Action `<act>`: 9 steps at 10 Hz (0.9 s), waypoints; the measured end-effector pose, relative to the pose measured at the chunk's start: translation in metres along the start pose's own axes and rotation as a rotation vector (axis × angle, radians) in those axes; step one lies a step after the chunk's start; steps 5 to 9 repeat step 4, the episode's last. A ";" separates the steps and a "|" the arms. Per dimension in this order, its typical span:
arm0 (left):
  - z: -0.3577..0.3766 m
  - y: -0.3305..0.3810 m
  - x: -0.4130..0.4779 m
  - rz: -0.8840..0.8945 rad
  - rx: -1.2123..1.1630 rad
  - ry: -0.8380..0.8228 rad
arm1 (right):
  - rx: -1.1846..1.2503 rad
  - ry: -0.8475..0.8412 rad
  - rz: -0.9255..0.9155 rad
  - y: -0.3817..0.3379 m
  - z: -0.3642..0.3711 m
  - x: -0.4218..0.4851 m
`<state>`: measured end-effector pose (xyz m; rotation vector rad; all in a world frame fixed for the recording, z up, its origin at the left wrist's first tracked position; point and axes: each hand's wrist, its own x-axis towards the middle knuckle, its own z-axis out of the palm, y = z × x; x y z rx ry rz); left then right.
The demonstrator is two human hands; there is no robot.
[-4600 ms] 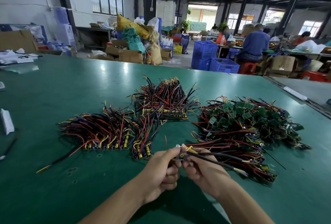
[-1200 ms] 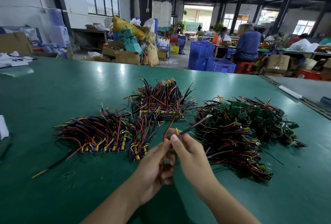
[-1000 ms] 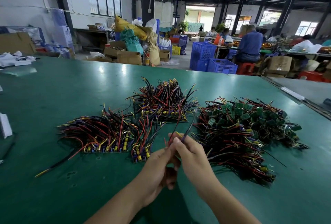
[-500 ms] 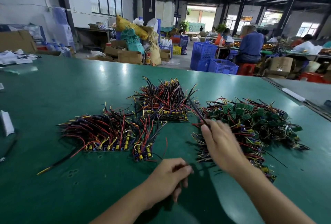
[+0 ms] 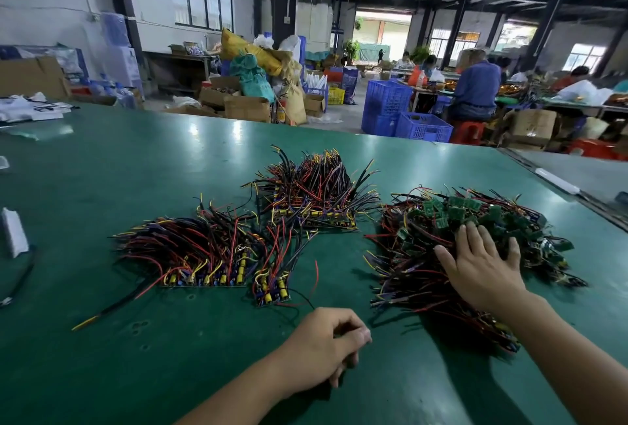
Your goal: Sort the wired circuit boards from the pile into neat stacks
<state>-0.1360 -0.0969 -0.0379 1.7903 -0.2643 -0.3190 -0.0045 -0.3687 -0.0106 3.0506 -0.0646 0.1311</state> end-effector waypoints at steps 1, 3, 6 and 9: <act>0.001 0.001 0.000 0.002 0.018 0.005 | 0.092 0.043 -0.010 0.000 -0.013 -0.007; 0.002 0.005 -0.001 0.018 0.031 0.016 | 0.551 0.496 -0.100 -0.028 -0.067 -0.042; 0.001 0.005 -0.001 0.009 0.028 0.012 | 1.043 0.692 -0.304 -0.037 -0.108 -0.076; 0.001 0.005 -0.001 0.009 0.028 0.012 | 1.043 0.692 -0.304 -0.037 -0.108 -0.076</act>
